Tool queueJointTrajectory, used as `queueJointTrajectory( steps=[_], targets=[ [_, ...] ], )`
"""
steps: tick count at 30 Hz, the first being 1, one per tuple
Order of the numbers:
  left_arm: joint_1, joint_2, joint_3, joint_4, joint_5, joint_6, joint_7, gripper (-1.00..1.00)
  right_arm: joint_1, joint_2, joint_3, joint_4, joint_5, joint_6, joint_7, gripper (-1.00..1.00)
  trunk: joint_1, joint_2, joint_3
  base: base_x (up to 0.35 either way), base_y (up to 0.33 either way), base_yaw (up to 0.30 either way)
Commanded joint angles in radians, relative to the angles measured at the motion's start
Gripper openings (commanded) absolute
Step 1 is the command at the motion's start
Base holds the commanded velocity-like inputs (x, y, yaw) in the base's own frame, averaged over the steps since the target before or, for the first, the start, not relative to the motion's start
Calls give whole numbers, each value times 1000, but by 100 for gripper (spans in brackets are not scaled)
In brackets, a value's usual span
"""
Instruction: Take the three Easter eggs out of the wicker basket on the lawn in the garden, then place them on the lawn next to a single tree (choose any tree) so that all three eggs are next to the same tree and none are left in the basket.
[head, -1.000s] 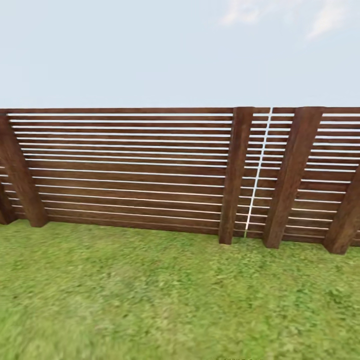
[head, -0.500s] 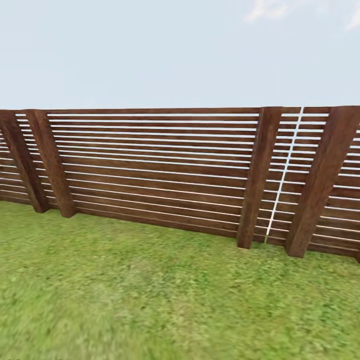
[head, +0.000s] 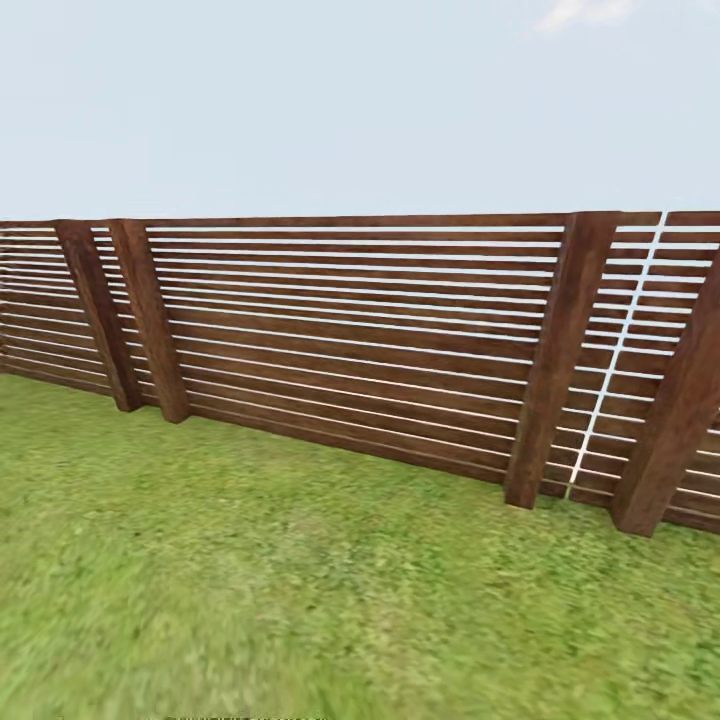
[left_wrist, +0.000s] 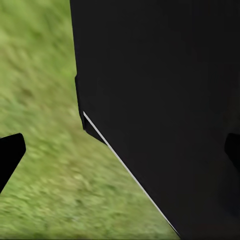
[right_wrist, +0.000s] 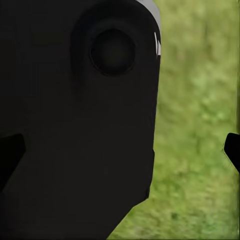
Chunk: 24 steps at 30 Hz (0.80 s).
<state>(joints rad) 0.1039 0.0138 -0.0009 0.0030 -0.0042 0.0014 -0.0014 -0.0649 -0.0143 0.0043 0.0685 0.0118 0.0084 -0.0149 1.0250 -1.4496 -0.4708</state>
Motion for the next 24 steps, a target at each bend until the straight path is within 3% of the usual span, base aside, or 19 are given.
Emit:
queueJointTrajectory(
  steps=[1, 14, 24],
  targets=[
    [0, 0, 0, 0, 0, 0, 0, 100, -1, 0, 0, 1, 2, 1, -4, 100, 0, 0, -1, 0, 0, 299],
    [0, 0, -3, 0, 1, 0, 0, 100, -1, 6, 0, 0, 31, -3, -69, 100, 0, 0, -1, 5, 0, 300],
    [0, 0, -2, 0, 0, 0, 0, 100, -1, 16, 0, 0, 33, -2, -108, 100, 0, 0, -1, 282, 0, 300]
  ],
)
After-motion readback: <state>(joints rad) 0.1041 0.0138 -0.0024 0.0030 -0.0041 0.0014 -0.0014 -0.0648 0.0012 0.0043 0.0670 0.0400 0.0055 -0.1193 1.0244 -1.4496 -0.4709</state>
